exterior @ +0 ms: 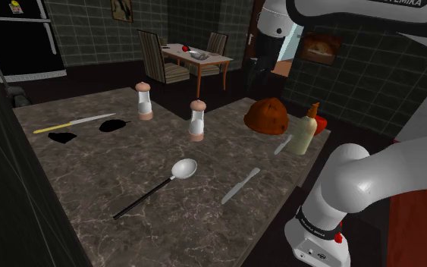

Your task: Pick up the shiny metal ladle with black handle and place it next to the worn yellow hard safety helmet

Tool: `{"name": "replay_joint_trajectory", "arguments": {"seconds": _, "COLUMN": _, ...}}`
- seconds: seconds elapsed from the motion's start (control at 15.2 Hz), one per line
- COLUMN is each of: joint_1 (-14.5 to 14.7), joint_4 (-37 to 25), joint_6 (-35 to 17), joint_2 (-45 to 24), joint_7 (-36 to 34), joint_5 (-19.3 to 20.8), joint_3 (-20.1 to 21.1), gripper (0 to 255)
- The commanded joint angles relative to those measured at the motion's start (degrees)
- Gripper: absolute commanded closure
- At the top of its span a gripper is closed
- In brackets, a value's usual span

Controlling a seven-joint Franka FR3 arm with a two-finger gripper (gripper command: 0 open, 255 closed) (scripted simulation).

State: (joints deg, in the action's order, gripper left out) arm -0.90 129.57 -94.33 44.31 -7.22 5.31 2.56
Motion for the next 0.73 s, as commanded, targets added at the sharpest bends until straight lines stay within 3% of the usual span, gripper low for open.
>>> {"name": "replay_joint_trajectory", "arguments": {"seconds": 0.0, "joint_1": 0.00, "joint_4": 0.00, "joint_6": 0.00, "joint_2": 0.00, "joint_7": 0.00, "joint_5": 0.00, "joint_3": 0.00, "gripper": 0}}
{"name": "replay_joint_trajectory", "arguments": {"seconds": 0.66, "joint_1": 5.18, "joint_4": 6.38, "joint_6": -13.36, "joint_2": -7.61, "joint_7": -2.09, "joint_5": 0.78, "joint_3": 9.56, "gripper": 0}}
